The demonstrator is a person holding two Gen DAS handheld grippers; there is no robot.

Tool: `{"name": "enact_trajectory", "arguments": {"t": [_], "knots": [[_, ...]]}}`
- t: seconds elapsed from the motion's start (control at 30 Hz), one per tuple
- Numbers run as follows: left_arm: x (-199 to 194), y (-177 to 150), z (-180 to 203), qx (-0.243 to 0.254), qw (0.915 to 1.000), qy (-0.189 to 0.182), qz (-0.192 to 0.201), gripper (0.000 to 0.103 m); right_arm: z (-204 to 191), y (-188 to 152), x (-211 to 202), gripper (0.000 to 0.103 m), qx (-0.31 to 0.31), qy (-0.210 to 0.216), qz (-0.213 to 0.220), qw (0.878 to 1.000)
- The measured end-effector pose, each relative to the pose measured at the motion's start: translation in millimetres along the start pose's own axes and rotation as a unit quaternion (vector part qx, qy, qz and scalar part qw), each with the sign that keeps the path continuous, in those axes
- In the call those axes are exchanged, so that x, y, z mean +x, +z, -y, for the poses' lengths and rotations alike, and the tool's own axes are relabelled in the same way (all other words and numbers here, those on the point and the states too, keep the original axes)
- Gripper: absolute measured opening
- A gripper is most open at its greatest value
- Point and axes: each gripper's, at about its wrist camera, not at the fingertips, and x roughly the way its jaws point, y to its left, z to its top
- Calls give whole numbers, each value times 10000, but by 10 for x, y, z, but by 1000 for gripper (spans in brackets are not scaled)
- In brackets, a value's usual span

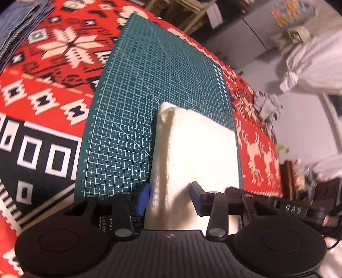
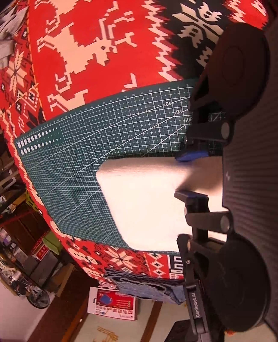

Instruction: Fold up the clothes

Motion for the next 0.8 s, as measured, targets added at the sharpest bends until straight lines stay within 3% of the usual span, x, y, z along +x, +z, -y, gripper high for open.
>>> {"name": "enact_trajectory", "arguments": {"t": [0.1, 0.27, 0.6, 0.8], "knots": [[-9, -24, 20, 59, 9999, 62, 88, 30, -12, -10, -4, 27, -51, -19, 27, 10000], [-41, -27, 66, -37, 9998, 150, 147, 23, -116, -18, -47, 19, -61, -202, 101, 9997], [-457, 121, -26, -192, 9984, 244, 480, 22, -543, 104, -116, 18, -165, -257, 158, 9994], [-934, 375, -378, -428, 9946, 482, 809, 22, -1134, 313, 77, 18, -362, 1, 94, 9993]]}}
